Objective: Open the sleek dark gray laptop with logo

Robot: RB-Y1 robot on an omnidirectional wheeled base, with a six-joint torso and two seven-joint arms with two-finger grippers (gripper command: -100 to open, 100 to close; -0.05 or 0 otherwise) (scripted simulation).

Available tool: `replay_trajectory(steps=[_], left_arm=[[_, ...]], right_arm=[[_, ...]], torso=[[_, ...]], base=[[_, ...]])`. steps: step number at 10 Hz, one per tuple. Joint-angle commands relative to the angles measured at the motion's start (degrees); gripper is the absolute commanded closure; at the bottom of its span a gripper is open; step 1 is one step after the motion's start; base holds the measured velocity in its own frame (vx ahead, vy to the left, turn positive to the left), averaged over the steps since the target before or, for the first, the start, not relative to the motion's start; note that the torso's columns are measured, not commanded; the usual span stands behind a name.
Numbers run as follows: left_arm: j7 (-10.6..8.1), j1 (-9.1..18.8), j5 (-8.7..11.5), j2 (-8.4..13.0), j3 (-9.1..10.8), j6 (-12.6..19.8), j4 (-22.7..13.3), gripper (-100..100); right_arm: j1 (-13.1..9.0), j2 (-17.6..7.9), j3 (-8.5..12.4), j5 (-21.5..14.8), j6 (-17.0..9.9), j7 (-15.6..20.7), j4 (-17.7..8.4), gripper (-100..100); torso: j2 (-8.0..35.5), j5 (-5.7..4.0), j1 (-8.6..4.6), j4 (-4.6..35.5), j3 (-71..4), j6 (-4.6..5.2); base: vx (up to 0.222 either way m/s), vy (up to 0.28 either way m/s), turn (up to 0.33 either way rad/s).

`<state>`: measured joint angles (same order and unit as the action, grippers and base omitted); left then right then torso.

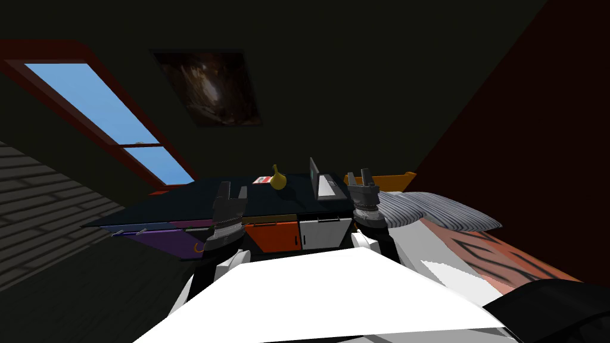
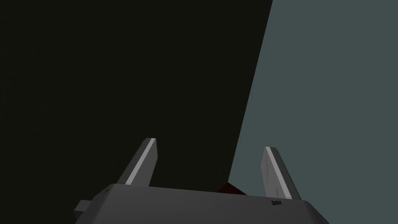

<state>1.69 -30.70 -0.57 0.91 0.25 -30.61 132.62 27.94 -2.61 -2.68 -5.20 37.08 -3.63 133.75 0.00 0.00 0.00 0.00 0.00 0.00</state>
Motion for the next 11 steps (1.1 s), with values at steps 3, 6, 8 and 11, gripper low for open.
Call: replay_trajectory(steps=[3, 6, 8, 11], left_arm=[[0.0, 0.0, 0.0, 0.0, 0.0, 0.0, 0.0, 0], [0.0, 0.0, 0.0, 0.0, 0.0, 0.0, 0.0, 0], [0.0, 0.0, 0.0, 0.0, 0.0, 0.0, 0.0, 0], [0.0, 0.0, 0.0, 0.0, 0.0, 0.0, 0.0, 0]], right_arm=[[0.0, 0.0, 0.0, 0.0, 0.0, 0.0, 0.0, 0], [0.0, 0.0, 0.0, 0.0, 0.0, 0.0, 0.0, 0], [0.0, 0.0, 0.0, 0.0, 0.0, 0.0, 0.0, 0], [0.0, -3.2, 0.9, -1.3, -0.9, 0.8, -1.0, -100]], torso=[[10.0, 0.0, 0.0, 10.1, -20.1, 0.0], [22.7, 0.0, 0.0, 22.7, -45.4, 0.0], [31.2, 0.0, 0.0, 31.1, -62.3, 0.0], [41.6, 0.02, 0.07, 41.5, -83.1, 0.0]], base=[[0.0, 0.0, 0.0], [0.0, 0.0, 0.0], [0.0, 0.0, 0.0], [0.002, 0.027, 0.016]])
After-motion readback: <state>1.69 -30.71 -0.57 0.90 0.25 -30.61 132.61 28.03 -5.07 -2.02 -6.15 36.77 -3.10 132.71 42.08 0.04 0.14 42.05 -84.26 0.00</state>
